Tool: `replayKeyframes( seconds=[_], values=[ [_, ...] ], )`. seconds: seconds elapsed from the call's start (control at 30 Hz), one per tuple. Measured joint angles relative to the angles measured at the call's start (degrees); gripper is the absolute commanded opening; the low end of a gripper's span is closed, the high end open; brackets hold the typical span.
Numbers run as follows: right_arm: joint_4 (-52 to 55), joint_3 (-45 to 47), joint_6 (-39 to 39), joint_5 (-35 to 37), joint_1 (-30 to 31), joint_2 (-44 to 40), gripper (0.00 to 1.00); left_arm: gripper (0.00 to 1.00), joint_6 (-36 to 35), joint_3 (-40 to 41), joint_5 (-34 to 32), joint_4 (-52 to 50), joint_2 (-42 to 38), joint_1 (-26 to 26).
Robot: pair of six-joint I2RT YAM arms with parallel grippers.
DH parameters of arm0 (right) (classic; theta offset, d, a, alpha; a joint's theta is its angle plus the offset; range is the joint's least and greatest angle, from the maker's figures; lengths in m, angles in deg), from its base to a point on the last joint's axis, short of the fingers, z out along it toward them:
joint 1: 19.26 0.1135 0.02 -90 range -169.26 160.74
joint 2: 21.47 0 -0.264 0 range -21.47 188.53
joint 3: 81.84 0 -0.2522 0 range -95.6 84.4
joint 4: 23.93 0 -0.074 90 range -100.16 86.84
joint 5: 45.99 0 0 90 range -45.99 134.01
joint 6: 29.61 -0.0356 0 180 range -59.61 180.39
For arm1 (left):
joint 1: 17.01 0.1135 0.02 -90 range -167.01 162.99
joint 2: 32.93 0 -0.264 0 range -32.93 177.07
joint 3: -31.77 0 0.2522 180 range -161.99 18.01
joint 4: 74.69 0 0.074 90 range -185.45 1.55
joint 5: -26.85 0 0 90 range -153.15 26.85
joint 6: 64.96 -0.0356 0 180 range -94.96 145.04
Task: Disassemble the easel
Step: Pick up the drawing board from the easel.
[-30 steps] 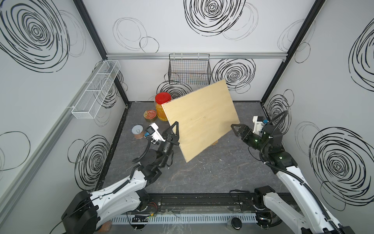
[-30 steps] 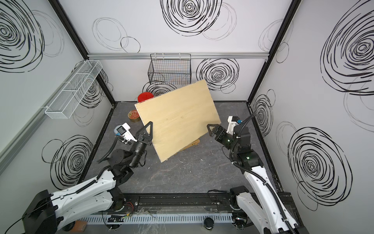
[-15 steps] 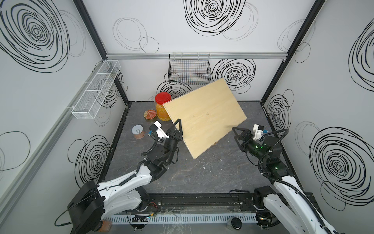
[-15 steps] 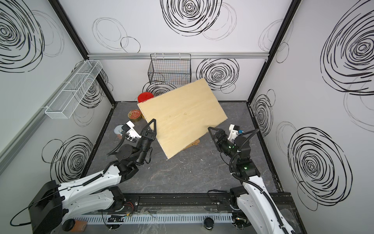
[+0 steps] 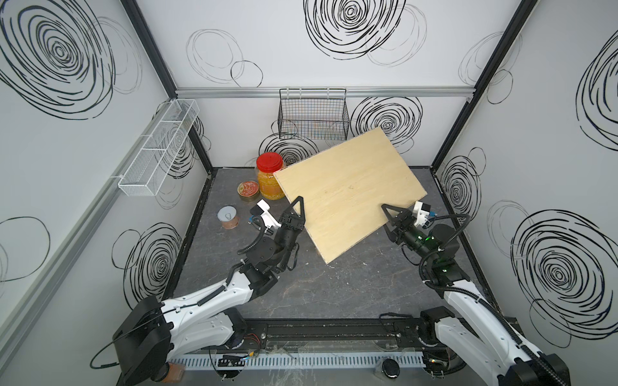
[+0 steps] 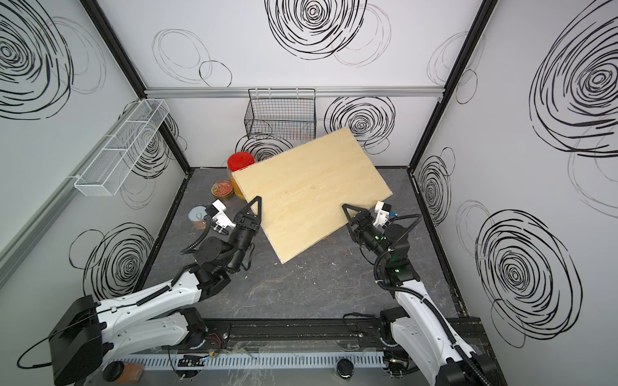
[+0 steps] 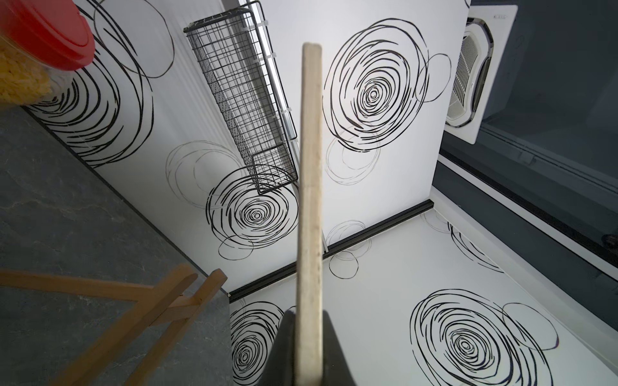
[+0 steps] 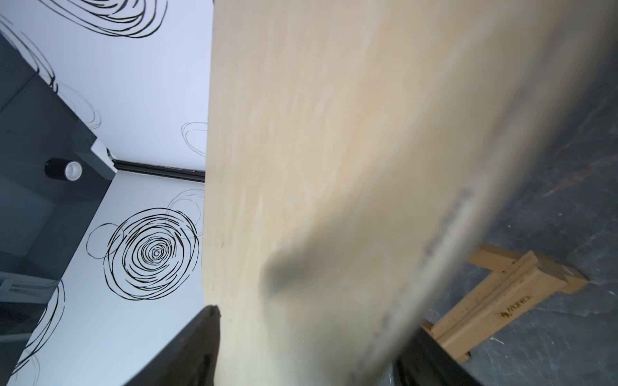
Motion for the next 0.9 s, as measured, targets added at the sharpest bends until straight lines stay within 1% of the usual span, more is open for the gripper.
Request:
replayKeyframes(
  seconds=[0.17,0.27,0.37,0.47,0.53,0.57,0.6,0.87,0.9],
  values=[
    [-4.76,-0.09,-2.71,0.02,0.33,0.79,0.56,0.00,3.87,-0.24,0.04,-1.90,-0.17,0.00],
    [-9.66,0.79,-5.60,0.50,0.68,1.51,0.47,0.00,5.99,-0.26,0.09,-2.23,-0.24,0.02],
    [-11.61,1.22,-7.10,0.63,0.81,1.53,0.38,0.00,8.04,-0.26,0.83,-3.10,-0.37,0.11],
    [-10.93,1.22,-4.02,0.70,0.85,0.61,0.24,0.00,10.82,-1.03,1.95,-5.77,-0.81,0.72],
    [-9.77,1.18,-1.14,0.72,0.87,-0.66,0.09,0.00,12.74,-3.04,3.08,-9.86,-1.33,1.27],
    [-8.41,0.76,-0.70,1.01,0.92,-1.55,0.03,0.00,13.27,-3.69,3.74,-11.47,-1.53,1.44],
    [-7.19,0.39,-0.39,1.25,0.92,-2.62,0.00,0.00,13.99,-4.33,4.50,-12.79,-1.73,1.60],
    [7.48,-2.60,1.86,4.90,1.18,-12.46,0.00,0.00,16.33,-5.42,8.37,-18.23,-4.33,1.49],
    [9.18,-2.73,1.86,5.51,1.22,-13.68,0.00,0.05,16.52,-5.75,8.98,-18.75,-4.28,1.49]
  ],
)
